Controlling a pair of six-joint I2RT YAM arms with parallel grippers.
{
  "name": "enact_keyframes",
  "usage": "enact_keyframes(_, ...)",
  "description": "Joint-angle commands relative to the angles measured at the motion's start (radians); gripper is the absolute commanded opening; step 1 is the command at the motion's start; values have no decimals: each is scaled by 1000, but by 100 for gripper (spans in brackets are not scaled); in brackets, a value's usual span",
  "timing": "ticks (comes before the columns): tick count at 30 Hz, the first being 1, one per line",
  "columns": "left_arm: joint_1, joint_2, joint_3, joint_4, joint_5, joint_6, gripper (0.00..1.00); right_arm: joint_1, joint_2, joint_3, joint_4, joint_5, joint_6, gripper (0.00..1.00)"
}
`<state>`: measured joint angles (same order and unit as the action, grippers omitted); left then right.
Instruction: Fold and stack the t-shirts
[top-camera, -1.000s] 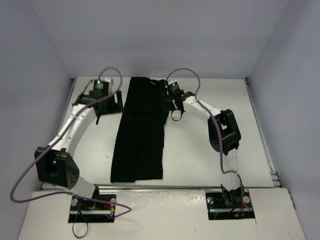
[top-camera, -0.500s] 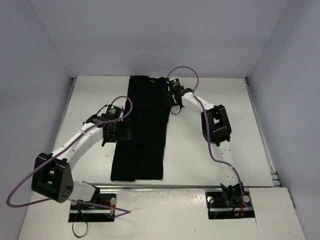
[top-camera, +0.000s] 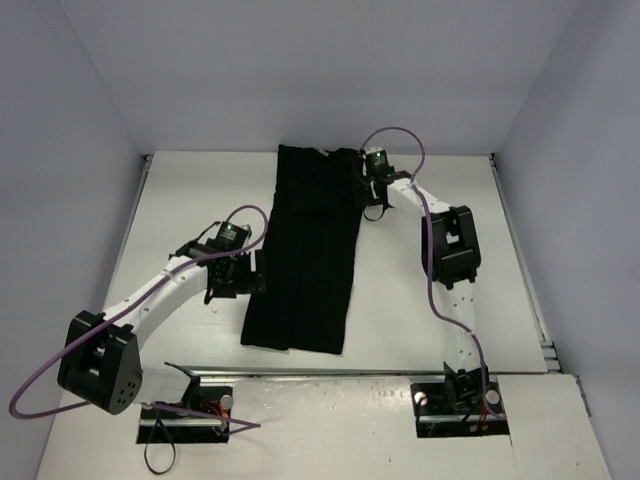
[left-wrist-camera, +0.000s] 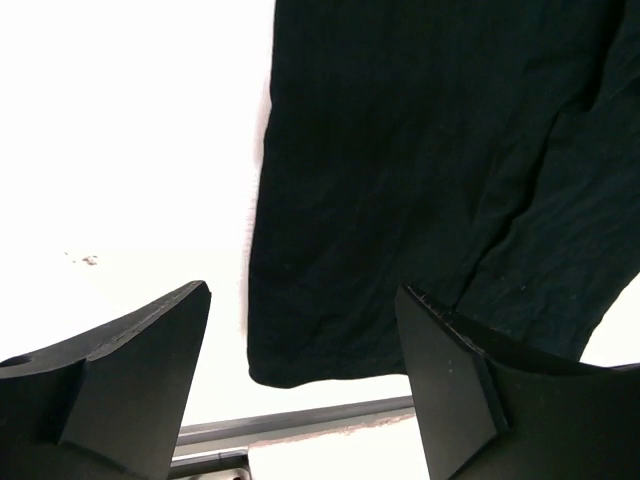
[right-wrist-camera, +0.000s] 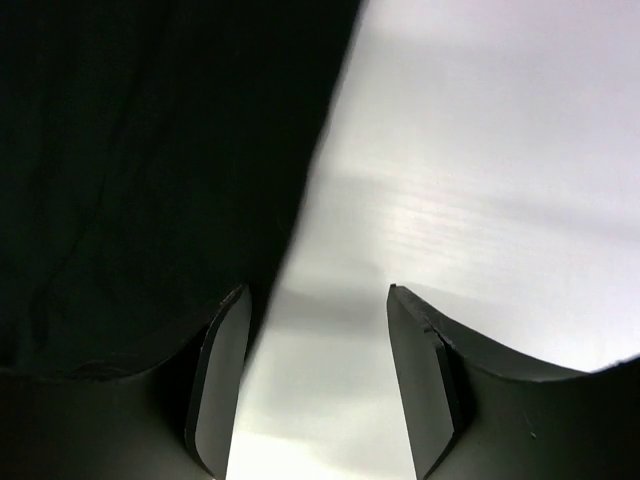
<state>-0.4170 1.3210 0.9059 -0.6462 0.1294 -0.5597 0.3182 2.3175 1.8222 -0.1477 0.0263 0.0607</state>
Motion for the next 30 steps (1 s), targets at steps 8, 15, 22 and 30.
enact_keyframes(8,-9,-88,-62,11,16,-25,72,295,-631,-640,-4,147,362,55)
enact_keyframes(15,-9,-121,-70,-8,41,-25,72,559,-693,-824,8,208,595,56)
enact_keyframes(22,-11,-115,-44,-72,32,-51,72,688,-716,-1000,8,279,731,56)
enact_keyframes(30,-14,-110,-80,-80,20,-148,72,690,-906,-1245,4,229,824,56)
